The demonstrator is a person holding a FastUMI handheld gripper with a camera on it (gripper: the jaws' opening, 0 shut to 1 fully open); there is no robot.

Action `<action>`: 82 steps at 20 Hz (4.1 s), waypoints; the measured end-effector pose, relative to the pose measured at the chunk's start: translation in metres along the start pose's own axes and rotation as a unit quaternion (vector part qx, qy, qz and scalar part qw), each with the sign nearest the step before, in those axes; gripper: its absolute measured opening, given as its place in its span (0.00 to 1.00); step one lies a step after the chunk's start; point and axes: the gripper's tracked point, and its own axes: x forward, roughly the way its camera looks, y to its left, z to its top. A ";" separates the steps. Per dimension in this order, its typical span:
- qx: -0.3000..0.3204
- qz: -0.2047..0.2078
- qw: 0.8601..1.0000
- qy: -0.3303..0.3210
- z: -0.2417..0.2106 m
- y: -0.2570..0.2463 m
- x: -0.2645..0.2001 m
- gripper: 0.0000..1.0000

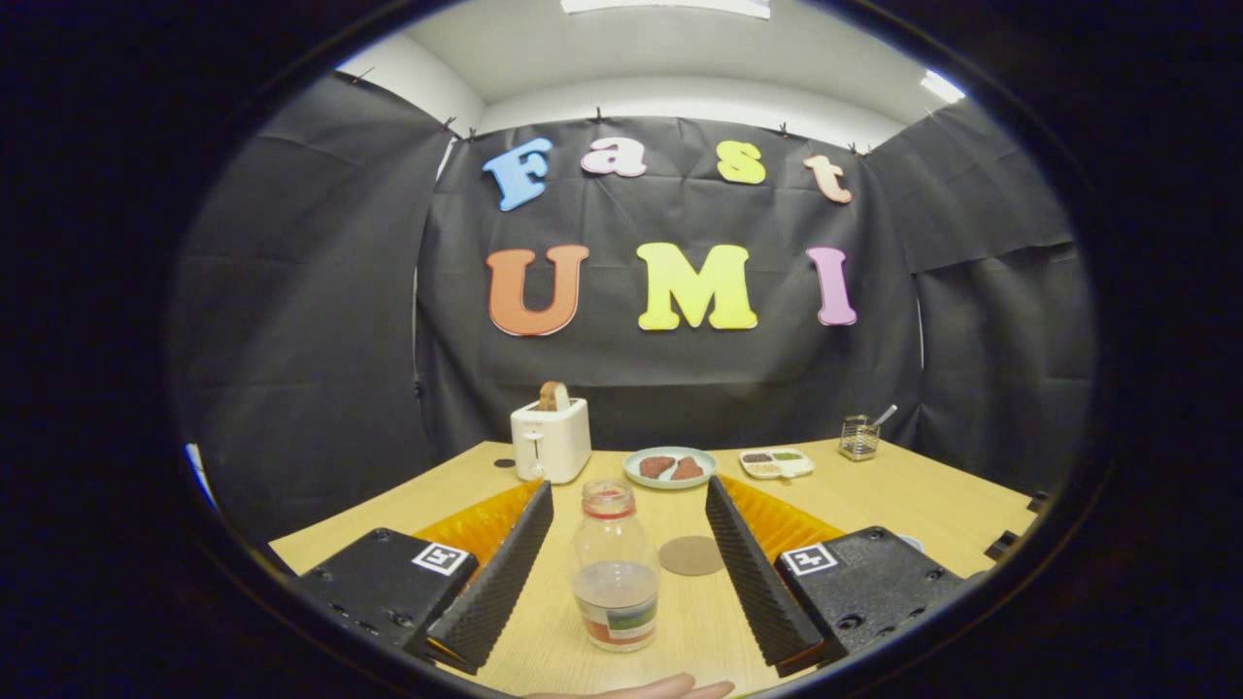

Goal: Take the bottle from table, then pour the juice into the cup, finally place the bottle on the coaster

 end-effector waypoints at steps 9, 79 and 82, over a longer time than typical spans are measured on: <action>-0.024 -0.019 1.000 0.007 -0.045 0.014 0.024 1.00; 0.793 0.009 0.608 0.024 -0.008 -0.105 0.045 0.81; 0.802 0.007 0.597 0.021 -0.010 -0.114 0.045 0.81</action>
